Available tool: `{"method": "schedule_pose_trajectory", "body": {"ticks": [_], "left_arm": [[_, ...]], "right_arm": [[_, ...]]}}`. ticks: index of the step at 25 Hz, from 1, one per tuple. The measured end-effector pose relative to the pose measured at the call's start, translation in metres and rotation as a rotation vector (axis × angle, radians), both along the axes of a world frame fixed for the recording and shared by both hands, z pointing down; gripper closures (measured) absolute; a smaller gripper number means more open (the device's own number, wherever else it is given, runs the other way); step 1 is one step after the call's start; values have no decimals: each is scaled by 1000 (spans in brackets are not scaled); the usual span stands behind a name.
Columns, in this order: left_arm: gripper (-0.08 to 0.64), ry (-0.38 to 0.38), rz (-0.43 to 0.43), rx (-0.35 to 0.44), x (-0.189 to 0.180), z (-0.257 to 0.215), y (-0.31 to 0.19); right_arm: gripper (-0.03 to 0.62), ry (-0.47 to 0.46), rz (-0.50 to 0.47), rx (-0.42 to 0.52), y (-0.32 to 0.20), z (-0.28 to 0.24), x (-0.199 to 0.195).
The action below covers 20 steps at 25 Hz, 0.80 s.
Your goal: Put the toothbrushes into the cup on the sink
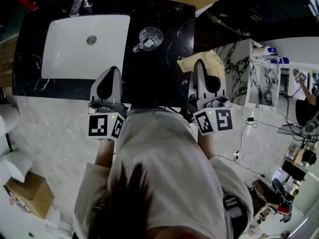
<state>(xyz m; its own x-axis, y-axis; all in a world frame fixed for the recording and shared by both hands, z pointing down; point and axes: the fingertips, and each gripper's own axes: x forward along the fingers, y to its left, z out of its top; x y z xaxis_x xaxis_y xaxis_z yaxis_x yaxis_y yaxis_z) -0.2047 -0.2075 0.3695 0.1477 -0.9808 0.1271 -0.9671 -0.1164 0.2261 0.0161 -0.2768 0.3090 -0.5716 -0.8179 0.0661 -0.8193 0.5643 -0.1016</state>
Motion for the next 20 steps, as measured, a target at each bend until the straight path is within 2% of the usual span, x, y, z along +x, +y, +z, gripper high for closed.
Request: {"method": "schedule_pose_trajectory", "body": {"ticks": [9, 14, 20], "left_arm": [[551, 14, 59, -16, -21, 14, -20], [551, 20, 69, -19, -31, 18, -23], [551, 31, 69, -24, -41, 22, -24]], "right_arm": [[537, -7, 143, 100, -32, -33, 9], [537, -37, 158, 151, -41, -53, 0], [537, -59, 125, 198, -44, -74, -23]]}}
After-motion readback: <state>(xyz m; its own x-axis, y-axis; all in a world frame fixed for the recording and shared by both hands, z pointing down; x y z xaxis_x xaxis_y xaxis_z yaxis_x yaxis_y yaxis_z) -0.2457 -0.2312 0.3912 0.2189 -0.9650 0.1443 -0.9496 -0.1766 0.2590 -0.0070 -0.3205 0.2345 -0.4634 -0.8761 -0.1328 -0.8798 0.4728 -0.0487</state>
